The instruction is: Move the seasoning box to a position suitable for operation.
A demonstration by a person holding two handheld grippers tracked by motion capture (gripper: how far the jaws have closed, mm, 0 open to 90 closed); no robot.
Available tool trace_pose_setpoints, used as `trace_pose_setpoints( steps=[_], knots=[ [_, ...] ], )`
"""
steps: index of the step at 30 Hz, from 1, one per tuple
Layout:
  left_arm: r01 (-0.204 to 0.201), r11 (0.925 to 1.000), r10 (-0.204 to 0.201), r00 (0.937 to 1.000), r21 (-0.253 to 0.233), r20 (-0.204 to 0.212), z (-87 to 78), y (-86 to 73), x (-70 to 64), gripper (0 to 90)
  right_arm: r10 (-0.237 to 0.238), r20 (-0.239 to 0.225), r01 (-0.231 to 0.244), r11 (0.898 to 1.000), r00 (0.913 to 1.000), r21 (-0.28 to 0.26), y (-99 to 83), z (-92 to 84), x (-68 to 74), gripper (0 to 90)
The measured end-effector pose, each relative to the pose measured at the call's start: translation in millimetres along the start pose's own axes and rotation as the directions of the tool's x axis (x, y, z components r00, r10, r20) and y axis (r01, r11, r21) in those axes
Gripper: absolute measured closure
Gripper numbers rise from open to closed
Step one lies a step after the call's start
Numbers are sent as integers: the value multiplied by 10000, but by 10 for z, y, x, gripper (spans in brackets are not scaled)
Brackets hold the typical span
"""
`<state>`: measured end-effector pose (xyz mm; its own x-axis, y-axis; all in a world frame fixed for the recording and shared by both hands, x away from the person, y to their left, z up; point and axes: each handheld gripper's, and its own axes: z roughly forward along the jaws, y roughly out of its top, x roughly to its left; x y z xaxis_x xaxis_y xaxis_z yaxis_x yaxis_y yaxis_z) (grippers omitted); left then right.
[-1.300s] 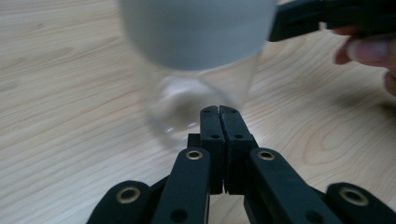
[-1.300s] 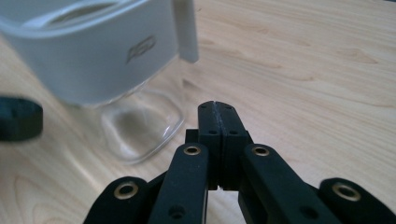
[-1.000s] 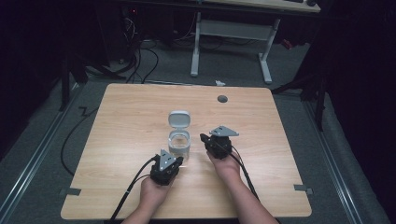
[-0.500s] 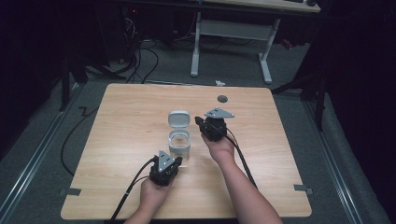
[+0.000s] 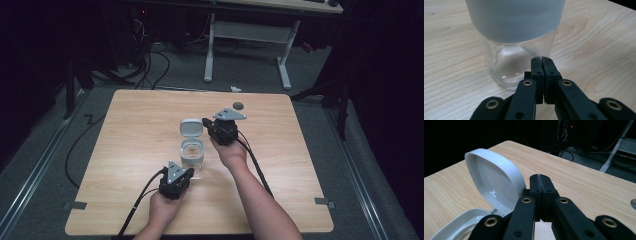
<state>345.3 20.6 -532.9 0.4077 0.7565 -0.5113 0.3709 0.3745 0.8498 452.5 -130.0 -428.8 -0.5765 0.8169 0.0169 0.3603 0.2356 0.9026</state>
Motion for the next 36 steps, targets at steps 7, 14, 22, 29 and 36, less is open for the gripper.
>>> trace_pose_setpoints(
  steps=[7, 14, 22, 29, 36],
  knots=[
    [-2, 10000, 2, 10000, 20, -5, 1, 1, 4, 887, -190, -91, 189, 9998, 9998, -91, -1, -75, 45, 900],
    [8, 10000, -8, 10000, 26, -18, 2, 3, 6, 889, -192, -221, 190, 9998, 9996, -112, -4, -115, 63, 900],
    [40, 10000, -40, 10000, -11, -5, 3, 4, 5, 888, -338, -248, 337, 9994, 9991, -45, -134, -200, 138, 900],
    [65, 10000, -65, 10000, -31, -2, 2, 4, 3, 888, -426, -302, 430, 9990, 9986, 121, -366, -308, 209, 900],
    [63, 10000, -63, 10000, -32, -14, 3, 5, 1, 889, -506, -198, 504, 9987, 9985, -94, -408, -399, 241, 895]
  ],
)
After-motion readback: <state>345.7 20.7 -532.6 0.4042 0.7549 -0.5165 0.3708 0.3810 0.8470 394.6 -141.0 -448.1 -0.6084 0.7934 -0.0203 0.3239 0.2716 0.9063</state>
